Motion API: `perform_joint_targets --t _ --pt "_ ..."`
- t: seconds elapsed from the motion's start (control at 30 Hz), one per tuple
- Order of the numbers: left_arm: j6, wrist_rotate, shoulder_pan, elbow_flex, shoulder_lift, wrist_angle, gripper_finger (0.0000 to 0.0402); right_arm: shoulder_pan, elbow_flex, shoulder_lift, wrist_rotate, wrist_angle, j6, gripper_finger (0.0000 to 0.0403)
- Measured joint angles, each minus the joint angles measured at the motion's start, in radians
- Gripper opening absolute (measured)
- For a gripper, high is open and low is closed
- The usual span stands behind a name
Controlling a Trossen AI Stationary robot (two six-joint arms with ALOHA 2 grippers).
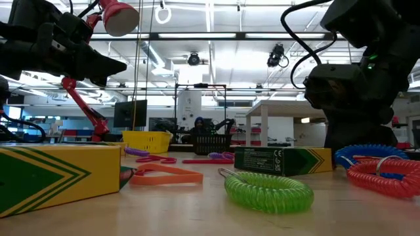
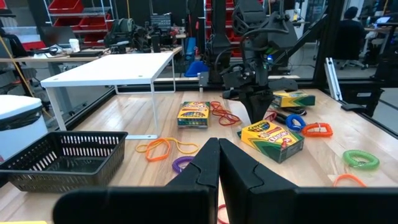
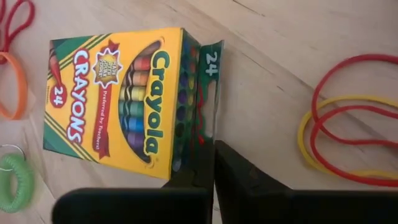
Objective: Pick & Place Office Desk Supplies
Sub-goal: Put the middle yellow crayon box into the yellow bin
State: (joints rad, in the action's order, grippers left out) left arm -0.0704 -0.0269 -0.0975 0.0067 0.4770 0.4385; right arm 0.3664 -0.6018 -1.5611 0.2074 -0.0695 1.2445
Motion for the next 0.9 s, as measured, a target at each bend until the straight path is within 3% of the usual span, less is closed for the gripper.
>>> perform_joint_targets --t 0.27,0.63,0.9 --pt "0.0 0.0 0.0 0.0 0.0 0.0 0.0009 0.0 -0.04 0.017 0.031 0.01 -0.08 0.0004" --pt "0.0 0.027 0.0 0.0 0.0 0.0 0.0009 -0.001 -0.272 0.018 0.177 -0.185 -0.33 0.0001" --pt "-0.009 0.028 0.0 0.0 -0.001 0.0 0.0009 -0.069 -0.378 0.019 0.193 -0.202 -0.537 0.0001"
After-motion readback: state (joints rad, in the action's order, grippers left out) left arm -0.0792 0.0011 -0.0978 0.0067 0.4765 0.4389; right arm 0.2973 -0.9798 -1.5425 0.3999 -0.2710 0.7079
